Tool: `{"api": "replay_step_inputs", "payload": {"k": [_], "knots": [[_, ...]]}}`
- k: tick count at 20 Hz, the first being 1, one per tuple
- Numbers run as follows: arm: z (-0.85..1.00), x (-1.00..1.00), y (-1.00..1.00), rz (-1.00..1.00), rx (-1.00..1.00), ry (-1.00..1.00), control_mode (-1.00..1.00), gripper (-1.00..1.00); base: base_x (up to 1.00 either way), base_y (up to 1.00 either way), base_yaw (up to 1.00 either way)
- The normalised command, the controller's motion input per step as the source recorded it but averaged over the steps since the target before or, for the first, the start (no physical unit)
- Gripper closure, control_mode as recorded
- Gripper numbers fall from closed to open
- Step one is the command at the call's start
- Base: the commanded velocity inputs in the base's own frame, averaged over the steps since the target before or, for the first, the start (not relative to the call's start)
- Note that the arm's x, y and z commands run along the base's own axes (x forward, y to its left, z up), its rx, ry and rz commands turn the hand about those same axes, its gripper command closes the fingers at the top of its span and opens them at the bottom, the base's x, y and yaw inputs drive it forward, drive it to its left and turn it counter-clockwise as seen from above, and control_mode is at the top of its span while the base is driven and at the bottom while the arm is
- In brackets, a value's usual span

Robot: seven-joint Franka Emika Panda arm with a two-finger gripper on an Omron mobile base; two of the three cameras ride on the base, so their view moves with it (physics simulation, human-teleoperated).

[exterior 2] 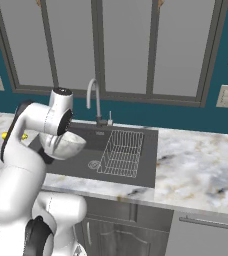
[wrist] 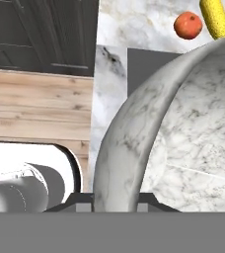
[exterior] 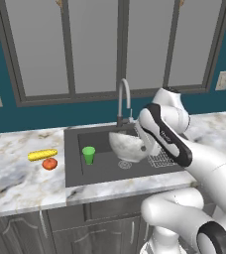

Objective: Remove the squash and corn from the sink. Then move the bowl and cup from the counter to the sink for washing.

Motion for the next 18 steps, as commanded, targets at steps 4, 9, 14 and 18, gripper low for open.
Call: {"api": "replay_step_inputs", "payload": {"k": [4, 9, 14, 18], "knots": [[-0.02, 0.13, 0.10, -0.04, 0.01, 0.00, -1.00, 1.00, 0.00, 0.00, 0.00], [-0.05, 0.16, 0.07, -0.07, 0.00, 0.00, -1.00, 1.00, 0.00, 0.00, 0.00], [-0.08, 0.15, 0.06, -0.08, 0.00, 0.00, -1.00, 1.00, 0.00, 0.00, 0.00], [-0.12, 0.15, 0.09, -0.07, 0.00, 0.00, -1.00, 1.00, 0.00, 0.00, 0.00]]}}
